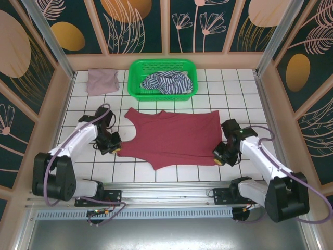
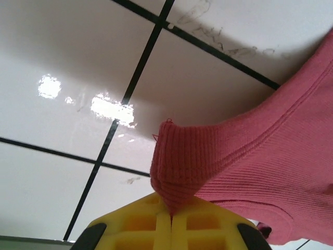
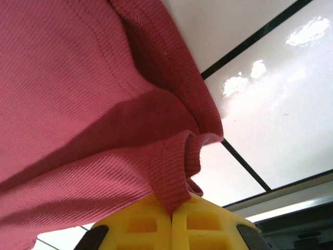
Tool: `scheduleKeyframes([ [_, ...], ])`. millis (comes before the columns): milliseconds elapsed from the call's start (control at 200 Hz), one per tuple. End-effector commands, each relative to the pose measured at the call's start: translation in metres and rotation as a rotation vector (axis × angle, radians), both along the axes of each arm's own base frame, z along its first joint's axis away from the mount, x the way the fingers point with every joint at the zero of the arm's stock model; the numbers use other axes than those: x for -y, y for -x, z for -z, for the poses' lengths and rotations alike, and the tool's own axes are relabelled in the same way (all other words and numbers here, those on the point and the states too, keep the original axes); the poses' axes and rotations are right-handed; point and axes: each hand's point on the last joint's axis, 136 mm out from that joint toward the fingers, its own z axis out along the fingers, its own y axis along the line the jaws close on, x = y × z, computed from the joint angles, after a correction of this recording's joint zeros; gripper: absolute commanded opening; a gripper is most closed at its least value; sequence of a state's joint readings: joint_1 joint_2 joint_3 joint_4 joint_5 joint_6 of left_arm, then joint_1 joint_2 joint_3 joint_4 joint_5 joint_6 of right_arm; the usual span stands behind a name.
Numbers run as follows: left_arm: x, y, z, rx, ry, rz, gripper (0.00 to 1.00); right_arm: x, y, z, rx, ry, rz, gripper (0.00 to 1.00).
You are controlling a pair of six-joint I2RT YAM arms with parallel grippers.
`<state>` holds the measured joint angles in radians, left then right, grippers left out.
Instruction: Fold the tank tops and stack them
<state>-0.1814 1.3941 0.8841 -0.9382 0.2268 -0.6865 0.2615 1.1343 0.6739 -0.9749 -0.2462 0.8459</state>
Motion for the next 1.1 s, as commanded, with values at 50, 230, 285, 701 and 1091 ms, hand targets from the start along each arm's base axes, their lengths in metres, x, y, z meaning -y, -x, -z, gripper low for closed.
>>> scheduleKeyframes([
  [50,0.008,-0.043,0.001,0.068,0.025,-0.020,0.04,-0.009,-0.037,-0.009,0.076,-0.041,0.006,0.00],
  [230,0.014,-0.059,0.006,0.074,0.038,-0.008,0.05,0.001,-0.053,-0.010,0.090,-0.056,0.031,0.00],
  [285,0.017,-0.066,0.009,0.074,0.053,-0.009,0.05,0.003,-0.058,-0.008,0.093,-0.059,0.030,0.00],
  [701,0.021,-0.094,0.031,0.045,0.046,0.005,0.07,0.026,-0.078,0.019,0.075,-0.054,0.041,0.00],
  [1091,0.021,-0.114,0.034,0.048,0.043,-0.003,0.08,0.034,-0.102,0.024,0.110,-0.068,0.065,0.06],
])
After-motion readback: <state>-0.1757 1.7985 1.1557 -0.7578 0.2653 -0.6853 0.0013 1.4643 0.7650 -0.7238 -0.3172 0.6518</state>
